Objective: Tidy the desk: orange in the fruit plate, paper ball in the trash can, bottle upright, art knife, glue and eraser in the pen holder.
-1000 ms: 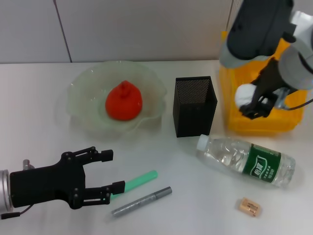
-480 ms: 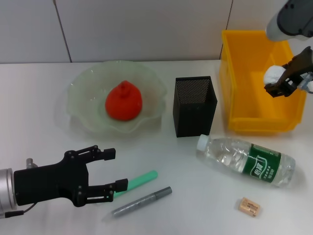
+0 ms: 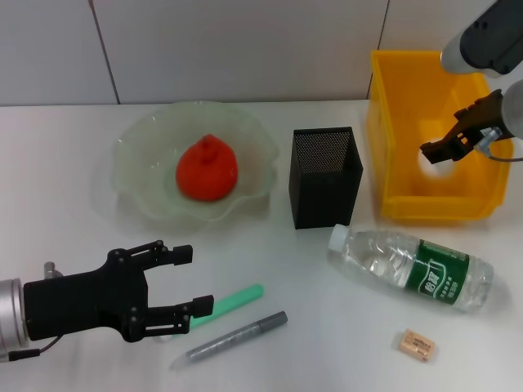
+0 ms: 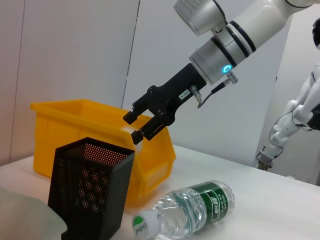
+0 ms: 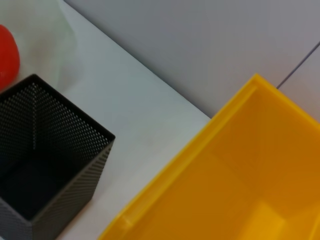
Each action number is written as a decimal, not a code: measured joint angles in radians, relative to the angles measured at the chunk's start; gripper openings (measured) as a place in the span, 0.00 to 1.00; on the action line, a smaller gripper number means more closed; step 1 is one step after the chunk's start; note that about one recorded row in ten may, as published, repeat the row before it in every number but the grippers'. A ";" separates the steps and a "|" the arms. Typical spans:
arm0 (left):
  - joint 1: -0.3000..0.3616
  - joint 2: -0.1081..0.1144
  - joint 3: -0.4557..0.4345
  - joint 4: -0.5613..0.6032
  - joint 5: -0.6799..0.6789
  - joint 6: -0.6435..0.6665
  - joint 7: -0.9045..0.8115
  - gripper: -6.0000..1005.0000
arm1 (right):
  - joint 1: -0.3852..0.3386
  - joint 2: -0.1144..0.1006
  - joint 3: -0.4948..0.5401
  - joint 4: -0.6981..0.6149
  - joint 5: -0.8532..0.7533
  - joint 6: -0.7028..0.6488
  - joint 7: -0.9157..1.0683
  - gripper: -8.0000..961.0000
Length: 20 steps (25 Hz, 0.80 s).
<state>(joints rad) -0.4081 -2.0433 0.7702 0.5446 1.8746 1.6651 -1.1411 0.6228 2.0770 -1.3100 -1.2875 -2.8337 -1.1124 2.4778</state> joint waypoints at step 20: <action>-0.001 0.003 0.001 0.000 0.000 -0.001 0.000 0.84 | 0.080 0.000 0.034 -0.414 -0.007 -0.733 0.028 0.84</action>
<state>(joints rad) -0.4093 -2.0406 0.7716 0.5446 1.8744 1.6642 -1.1413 0.7024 2.0770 -1.2759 -1.7013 -2.8404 -1.8458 2.5055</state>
